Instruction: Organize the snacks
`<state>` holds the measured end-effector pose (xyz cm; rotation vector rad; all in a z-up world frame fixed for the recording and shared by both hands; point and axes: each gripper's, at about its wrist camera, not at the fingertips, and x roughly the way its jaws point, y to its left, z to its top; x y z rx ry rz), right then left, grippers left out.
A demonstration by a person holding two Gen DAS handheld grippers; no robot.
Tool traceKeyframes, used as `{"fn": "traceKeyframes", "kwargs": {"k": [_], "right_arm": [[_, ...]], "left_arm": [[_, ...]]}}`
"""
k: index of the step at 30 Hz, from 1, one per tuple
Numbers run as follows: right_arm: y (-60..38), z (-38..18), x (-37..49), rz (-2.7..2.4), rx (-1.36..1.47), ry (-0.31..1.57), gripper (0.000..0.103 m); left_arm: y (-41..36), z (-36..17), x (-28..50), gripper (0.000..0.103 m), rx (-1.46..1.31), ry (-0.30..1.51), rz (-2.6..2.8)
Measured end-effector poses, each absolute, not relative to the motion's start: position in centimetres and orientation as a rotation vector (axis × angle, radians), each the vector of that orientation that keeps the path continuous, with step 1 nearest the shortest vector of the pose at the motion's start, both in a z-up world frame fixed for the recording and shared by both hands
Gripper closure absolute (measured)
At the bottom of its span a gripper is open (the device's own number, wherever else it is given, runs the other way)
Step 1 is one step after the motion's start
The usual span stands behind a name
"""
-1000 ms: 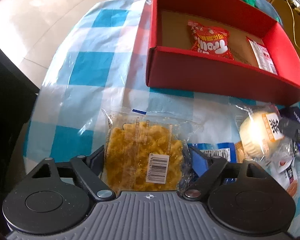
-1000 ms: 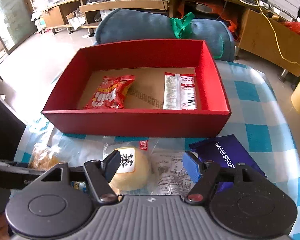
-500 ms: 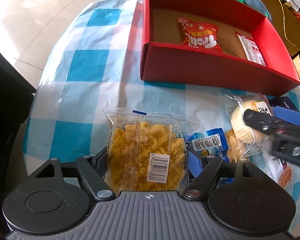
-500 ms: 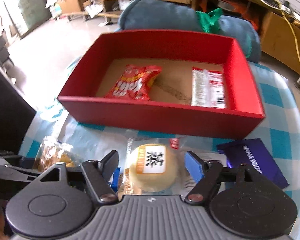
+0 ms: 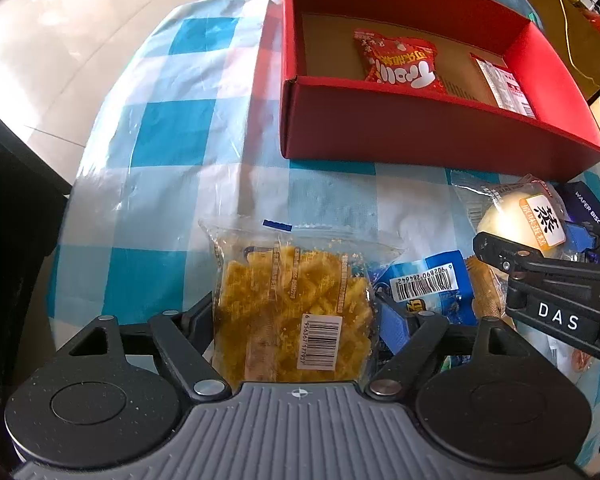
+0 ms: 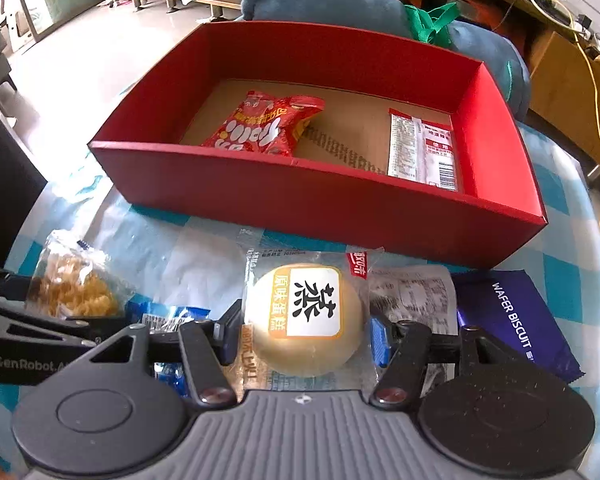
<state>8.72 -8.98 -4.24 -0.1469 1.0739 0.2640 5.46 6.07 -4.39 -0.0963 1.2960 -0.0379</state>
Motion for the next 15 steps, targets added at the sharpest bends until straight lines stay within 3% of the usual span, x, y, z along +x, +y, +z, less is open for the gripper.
{"fn": "traceKeyframes", "kwargs": {"k": [15], "right_arm": [[-10.4,-1.7,5.7,0.237,-0.094,1.020,0.049]], "left_arm": [[5.7,-1.9,4.2,0.022,-0.106,1.239,-0.085]]}}
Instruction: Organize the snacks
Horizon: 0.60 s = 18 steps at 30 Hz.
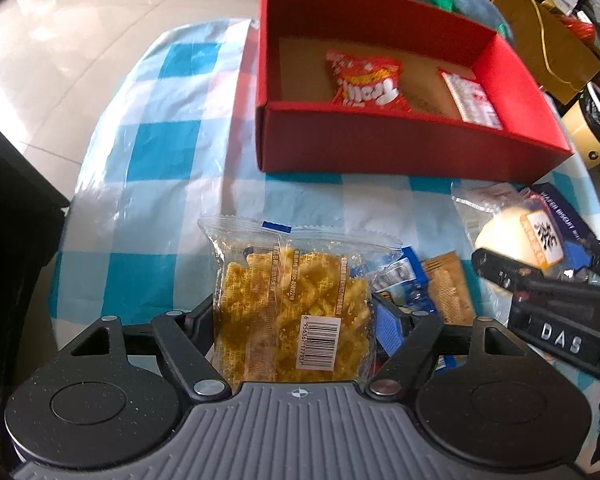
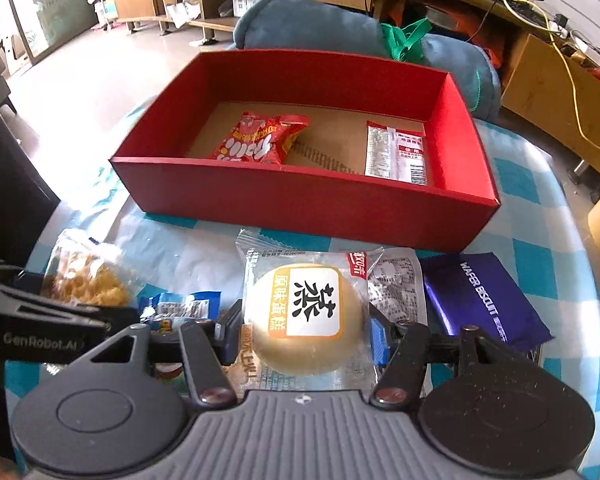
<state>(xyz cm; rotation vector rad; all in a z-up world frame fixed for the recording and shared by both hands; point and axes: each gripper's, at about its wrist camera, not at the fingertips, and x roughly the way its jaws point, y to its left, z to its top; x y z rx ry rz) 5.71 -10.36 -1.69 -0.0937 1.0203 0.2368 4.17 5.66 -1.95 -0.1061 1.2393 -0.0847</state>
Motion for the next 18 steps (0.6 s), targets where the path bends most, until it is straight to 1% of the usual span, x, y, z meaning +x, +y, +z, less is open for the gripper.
{"fn": "traceKeyframes", "kwargs": {"k": [7,18], "right_arm": [[-10.5,-0.7,3.6,0.227,-0.092,1.002,0.049],[-10.7,-0.9,0.6,0.207,-0.114,1.020,0.049]], "left_arm": [[5.0,-1.5,3.7,0.022,-0.094,1.232,-0.114],[3.9,-1.1,1.9,0.022,-0.047,1.220,-0.146]]}}
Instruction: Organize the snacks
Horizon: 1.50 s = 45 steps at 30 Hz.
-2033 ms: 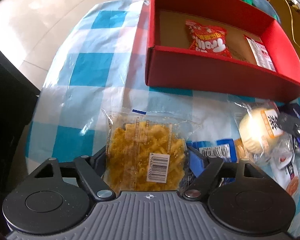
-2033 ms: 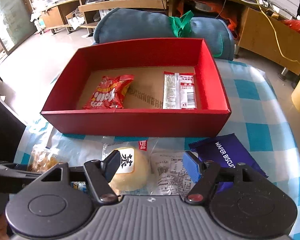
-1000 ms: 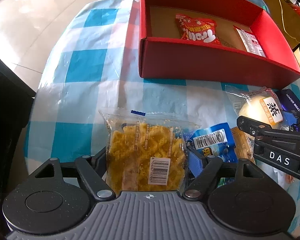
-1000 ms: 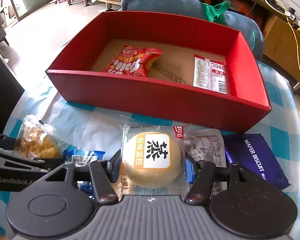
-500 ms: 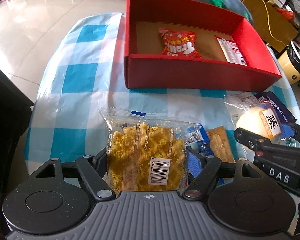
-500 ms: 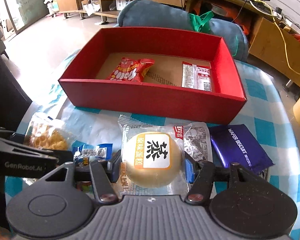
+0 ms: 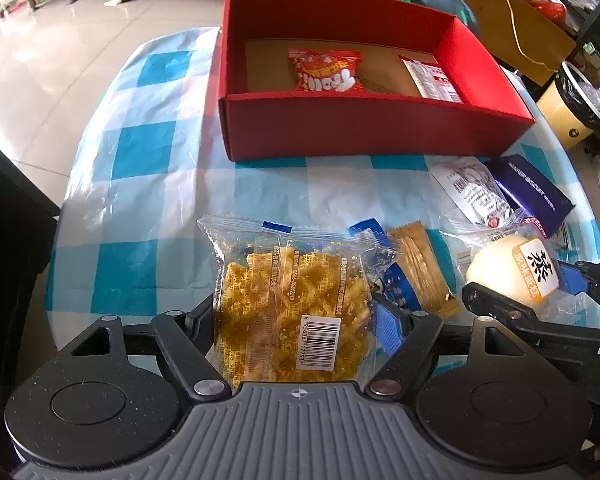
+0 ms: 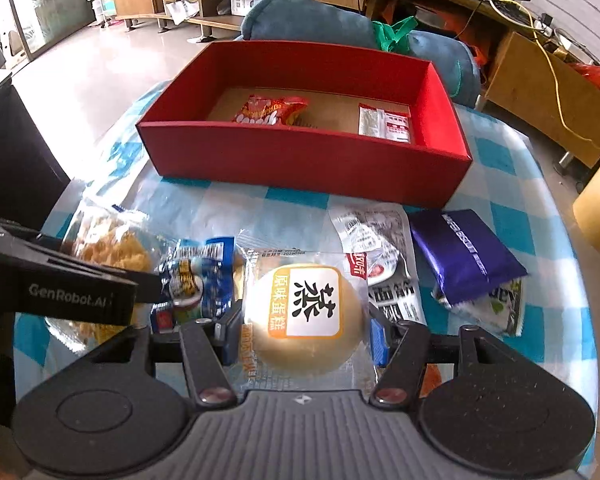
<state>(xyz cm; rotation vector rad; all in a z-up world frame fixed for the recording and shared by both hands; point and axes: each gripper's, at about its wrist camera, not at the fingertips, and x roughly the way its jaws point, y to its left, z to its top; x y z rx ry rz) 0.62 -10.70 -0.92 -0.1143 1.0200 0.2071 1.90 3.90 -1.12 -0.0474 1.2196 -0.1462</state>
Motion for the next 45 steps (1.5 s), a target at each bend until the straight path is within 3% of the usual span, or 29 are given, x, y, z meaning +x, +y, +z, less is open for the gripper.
{"fn": "traceKeyframes", "kwargs": {"k": [45], "right_arm": [[-12.6,3.6,0.8,0.126,-0.103,0.849,0.049]], "left_arm": [[0.0,3.0,3.0,0.022,0.096,1.026,-0.138]]}}
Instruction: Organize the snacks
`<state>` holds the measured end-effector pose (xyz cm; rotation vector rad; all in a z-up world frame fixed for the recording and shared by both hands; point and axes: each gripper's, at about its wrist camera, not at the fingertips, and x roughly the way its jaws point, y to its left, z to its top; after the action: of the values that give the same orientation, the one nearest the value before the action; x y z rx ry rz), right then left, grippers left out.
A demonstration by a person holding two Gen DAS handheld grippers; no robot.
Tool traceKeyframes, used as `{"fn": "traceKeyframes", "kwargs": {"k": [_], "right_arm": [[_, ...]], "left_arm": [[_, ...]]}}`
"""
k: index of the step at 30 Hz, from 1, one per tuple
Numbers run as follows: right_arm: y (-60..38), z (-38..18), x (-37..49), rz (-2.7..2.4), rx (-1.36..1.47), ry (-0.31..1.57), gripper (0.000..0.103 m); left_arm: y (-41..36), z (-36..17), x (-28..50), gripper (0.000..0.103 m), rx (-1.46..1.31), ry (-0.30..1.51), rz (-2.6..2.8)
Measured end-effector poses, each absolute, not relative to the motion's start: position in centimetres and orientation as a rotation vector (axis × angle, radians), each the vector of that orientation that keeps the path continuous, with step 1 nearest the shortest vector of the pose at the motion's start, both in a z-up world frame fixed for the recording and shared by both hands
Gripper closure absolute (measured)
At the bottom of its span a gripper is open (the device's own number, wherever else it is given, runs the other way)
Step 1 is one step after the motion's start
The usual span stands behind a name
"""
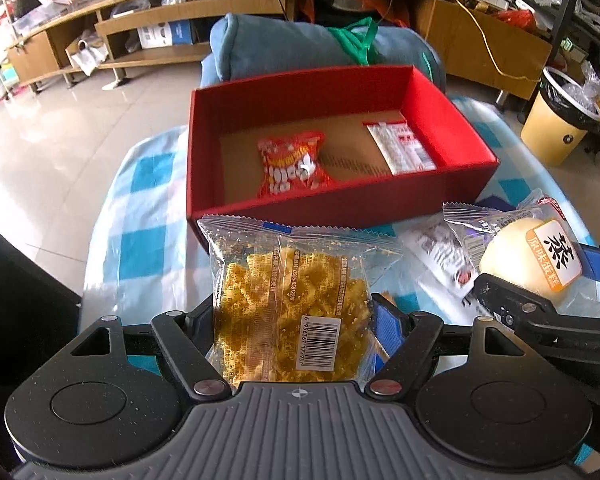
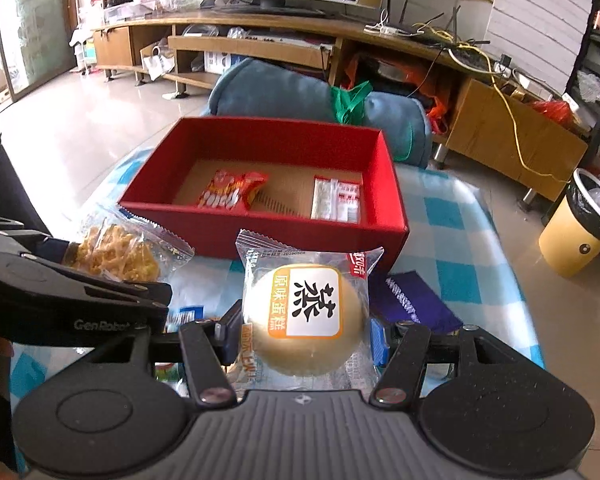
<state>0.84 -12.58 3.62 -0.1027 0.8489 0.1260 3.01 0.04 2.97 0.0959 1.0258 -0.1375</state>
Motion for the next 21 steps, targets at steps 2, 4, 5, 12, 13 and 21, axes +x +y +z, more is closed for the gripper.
{"fn": "traceKeyframes", "kwargs": {"k": [2,4,5,12,13,21], "right_arm": [[-12.6,3.9,1.1,0.121,-0.103,0.836,0.049],[-12.7,4.2,1.4,0.116,-0.101,0.824,0.049],[-12.8,4.4,1.6,0.114,-0.099,0.819,0.049],[-13.2,5.3,3.3,0.103,-0.101,0.791,0.049],[-13.2,5.3,3.5,0.101,-0.102,0.788,0.049],[-13.5,5.5,5.2,0.092,-0.108,0.782,0.049]], "left_arm": [[-0.1,3.3,3.5,0.022,0.097,1.016,-0.133],[-0.2,3.5,3.9,0.022,0.099,1.007,-0.132],[-0.3,3.7,4.1,0.022,0.101,1.002,-0.131],[-0.7,4.4,5.6,0.022,0.100,0.976,-0.121],[-0.8,4.5,5.9,0.022,0.101,0.974,-0.120],[-1.4,4.8,7.2,0.023,0.115,0.960,-0.107]]}}
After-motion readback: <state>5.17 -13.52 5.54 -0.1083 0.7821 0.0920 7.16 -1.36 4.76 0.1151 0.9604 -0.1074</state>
